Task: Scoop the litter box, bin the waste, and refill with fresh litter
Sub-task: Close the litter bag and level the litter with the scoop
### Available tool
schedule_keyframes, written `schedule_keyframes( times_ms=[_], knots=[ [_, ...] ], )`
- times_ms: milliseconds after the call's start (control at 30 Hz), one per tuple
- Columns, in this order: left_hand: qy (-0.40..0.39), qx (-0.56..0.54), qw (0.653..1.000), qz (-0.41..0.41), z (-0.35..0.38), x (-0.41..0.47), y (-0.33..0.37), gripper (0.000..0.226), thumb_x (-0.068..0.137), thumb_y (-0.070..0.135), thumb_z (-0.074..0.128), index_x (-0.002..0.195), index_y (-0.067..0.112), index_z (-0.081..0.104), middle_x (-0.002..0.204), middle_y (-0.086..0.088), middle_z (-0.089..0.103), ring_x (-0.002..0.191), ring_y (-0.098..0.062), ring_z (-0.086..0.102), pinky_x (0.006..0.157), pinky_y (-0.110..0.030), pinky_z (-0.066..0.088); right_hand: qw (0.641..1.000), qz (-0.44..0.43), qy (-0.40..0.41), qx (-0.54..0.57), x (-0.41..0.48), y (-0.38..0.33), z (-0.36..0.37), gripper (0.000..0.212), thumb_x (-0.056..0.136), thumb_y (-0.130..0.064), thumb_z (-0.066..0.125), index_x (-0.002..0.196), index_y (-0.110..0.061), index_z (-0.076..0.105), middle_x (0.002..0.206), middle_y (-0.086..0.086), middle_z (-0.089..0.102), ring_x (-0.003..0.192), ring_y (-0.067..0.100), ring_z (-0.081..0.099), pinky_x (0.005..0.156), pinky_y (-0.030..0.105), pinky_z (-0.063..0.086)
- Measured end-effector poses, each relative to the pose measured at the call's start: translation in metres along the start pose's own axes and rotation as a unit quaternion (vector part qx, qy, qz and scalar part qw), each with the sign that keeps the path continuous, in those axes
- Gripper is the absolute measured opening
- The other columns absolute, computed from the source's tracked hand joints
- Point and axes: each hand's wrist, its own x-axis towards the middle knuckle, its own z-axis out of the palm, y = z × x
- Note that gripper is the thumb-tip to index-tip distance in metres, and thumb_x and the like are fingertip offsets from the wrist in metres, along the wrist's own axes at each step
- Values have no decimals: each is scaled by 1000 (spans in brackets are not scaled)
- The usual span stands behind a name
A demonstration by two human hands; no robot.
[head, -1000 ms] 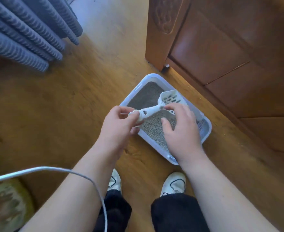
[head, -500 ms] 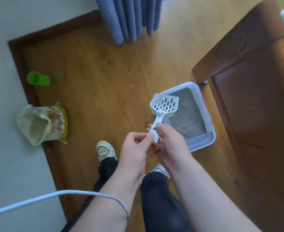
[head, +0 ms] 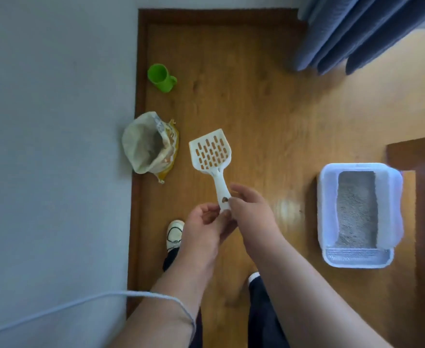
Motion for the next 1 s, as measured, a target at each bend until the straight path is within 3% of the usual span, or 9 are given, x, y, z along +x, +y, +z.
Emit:
schedule_keyframes(
  times_ms=[233, 367, 500, 567, 633, 733, 800, 900, 1000],
  knots=[
    [46, -24, 999, -15, -133, 64, 77, 21, 92, 9, 67, 112, 6, 60, 104, -16, 73, 87, -22, 75, 88, -38, 58, 989, -27, -81, -120, 30, -15, 157, 33, 97, -18, 53, 128, -26, 62, 112, -8, 68, 93, 3, 65, 71, 18, 50],
    [44, -28, 998, -18, -169, 116, 109, 23, 93, 7, 65, 114, 0, 61, 103, -18, 72, 83, -21, 75, 75, -29, 61, 975, -53, -76, -201, 68, -22, 211, 34, 100, -25, 49, 132, -23, 60, 107, -7, 68, 95, 6, 62, 78, 26, 49],
    [31, -56, 998, -18, -183, 161, 125, 17, 94, 5, 60, 108, -1, 66, 102, -19, 73, 83, -23, 75, 73, -29, 61, 965, -56, -73, -245, 104, -24, 239, 27, 101, -28, 44, 122, -27, 61, 107, -1, 66, 86, 13, 60, 67, 27, 47],
    [31, -77, 995, -47, -181, 172, 129, 14, 97, 6, 56, 104, 0, 65, 94, -17, 74, 85, -24, 75, 79, -33, 61, 966, -50, -77, -240, 115, -27, 245, 21, 103, -25, 40, 114, -34, 55, 99, -4, 61, 85, 12, 58, 75, 31, 52],
    [46, -67, 994, -74, -177, 175, 131, 9, 97, 5, 53, 94, 3, 61, 88, -15, 72, 88, -25, 73, 85, -39, 59, 970, -50, -84, -221, 123, -26, 245, 30, 104, -22, 41, 128, -27, 57, 108, -2, 60, 98, 16, 59, 95, 40, 53],
    [48, 5, 998, -41, -176, 172, 125, 13, 98, 8, 51, 104, 11, 62, 99, -11, 70, 91, -22, 72, 84, -41, 60, 969, -42, -69, -234, 125, -24, 236, 38, 102, -17, 41, 136, -22, 57, 101, -5, 63, 93, 17, 62, 93, 40, 55],
    [42, 147, 988, 12, -177, 161, 115, 24, 97, 15, 49, 118, 18, 61, 108, -3, 67, 90, -17, 71, 84, -41, 60, 977, -30, -44, -206, 117, -22, 225, 41, 99, -19, 43, 137, -26, 57, 99, -5, 64, 85, 12, 61, 90, 39, 55],
    [41, 352, 930, 96, -175, 136, 103, 40, 95, 22, 48, 134, 27, 54, 123, 5, 61, 93, -10, 63, 78, -33, 56, 982, -23, -21, -186, 98, -15, 196, 40, 97, -22, 44, 135, -26, 58, 95, -7, 66, 83, 11, 60, 94, 43, 56],
    [18, 454, 882, 125, -161, 107, 92, 44, 99, 22, 46, 143, 27, 43, 140, 5, 52, 96, -6, 54, 73, -21, 42, 984, -40, -11, -171, 75, -8, 158, 40, 98, -22, 44, 135, -26, 57, 111, -7, 67, 92, 9, 62, 93, 39, 56]
  ],
)
